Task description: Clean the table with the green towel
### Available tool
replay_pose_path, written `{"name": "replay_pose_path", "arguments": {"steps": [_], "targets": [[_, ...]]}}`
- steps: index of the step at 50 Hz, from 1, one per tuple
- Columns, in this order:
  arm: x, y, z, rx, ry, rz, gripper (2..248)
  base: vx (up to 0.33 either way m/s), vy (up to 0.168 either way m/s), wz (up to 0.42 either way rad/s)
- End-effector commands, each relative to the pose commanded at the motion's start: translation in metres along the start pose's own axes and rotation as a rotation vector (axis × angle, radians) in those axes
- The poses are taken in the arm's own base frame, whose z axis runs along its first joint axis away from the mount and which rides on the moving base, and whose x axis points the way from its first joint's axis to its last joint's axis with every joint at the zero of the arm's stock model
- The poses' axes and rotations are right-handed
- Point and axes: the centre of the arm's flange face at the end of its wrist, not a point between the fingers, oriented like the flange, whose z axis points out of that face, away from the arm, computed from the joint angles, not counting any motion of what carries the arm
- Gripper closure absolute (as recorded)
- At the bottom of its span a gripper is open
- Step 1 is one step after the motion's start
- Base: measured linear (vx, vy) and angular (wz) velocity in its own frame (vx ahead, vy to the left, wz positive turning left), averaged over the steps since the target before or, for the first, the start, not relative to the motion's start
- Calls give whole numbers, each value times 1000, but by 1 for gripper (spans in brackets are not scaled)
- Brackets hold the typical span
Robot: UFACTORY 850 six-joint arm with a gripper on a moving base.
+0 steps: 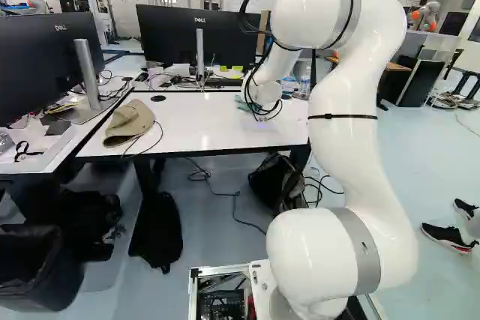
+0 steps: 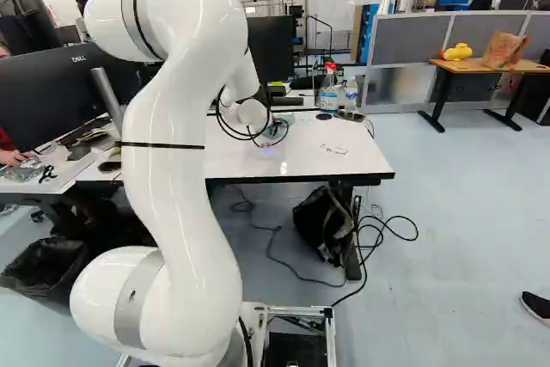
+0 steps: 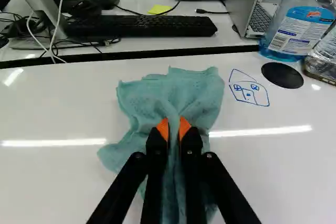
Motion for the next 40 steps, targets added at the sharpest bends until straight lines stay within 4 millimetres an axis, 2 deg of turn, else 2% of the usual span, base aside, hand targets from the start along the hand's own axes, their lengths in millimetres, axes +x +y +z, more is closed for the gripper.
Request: {"name": "replay_pose_path", "arguments": {"steps": [12, 40], "targets": [[11, 5, -6, -7, 21, 4, 208, 0, 0, 0], [49, 48, -4, -63, 92, 37, 208, 0, 0, 0]]}}
